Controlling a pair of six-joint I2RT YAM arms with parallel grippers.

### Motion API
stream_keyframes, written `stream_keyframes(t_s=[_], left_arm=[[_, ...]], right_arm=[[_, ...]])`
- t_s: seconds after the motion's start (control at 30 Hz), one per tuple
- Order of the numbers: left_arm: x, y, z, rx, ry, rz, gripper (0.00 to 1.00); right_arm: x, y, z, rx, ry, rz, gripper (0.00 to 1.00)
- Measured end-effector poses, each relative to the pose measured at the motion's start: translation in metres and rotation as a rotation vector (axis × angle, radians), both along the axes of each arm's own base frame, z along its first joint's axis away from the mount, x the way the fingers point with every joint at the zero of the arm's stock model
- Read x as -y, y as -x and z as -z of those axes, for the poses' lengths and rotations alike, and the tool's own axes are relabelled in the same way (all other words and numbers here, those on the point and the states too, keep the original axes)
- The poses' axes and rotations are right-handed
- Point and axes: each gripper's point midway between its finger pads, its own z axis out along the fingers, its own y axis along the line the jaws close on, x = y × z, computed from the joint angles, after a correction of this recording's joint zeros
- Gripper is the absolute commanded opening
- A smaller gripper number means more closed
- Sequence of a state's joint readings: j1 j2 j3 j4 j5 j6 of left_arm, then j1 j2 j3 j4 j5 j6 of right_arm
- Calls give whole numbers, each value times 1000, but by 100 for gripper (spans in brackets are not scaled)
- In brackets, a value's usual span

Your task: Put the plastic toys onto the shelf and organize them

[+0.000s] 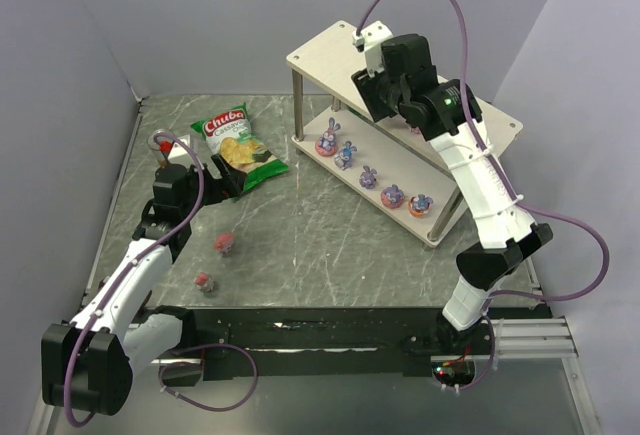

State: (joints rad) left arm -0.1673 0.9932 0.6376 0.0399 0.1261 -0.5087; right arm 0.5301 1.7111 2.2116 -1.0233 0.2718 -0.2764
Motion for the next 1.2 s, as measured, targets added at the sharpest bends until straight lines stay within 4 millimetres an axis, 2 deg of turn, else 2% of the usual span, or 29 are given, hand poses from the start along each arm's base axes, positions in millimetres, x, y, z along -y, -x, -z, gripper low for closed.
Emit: stream_keyframes(t_s=[0.23, 0.57, 0.77, 0.97, 1.07, 1.2], left_arm=[[0, 0, 0, 0, 0, 0, 96], [-1, 0, 0, 0, -1, -3, 96], [-8, -1, 4, -12, -17, -46, 96], [-26, -1, 27, -148, -44, -160, 96], [-32, 2, 46, -248, -44, -218, 96], [-34, 20, 73, -372, -29, -254, 96]], right_arm=[[-2, -3, 6, -12, 8, 0, 72], [-1, -6, -7, 24, 3, 7, 97], [-2, -8, -17, 55, -2, -1, 100], [-17, -1, -31, 105, -9, -50, 100], [-35, 13, -50, 165, -26, -110, 100], [-58, 41, -80, 249, -63, -205, 100]])
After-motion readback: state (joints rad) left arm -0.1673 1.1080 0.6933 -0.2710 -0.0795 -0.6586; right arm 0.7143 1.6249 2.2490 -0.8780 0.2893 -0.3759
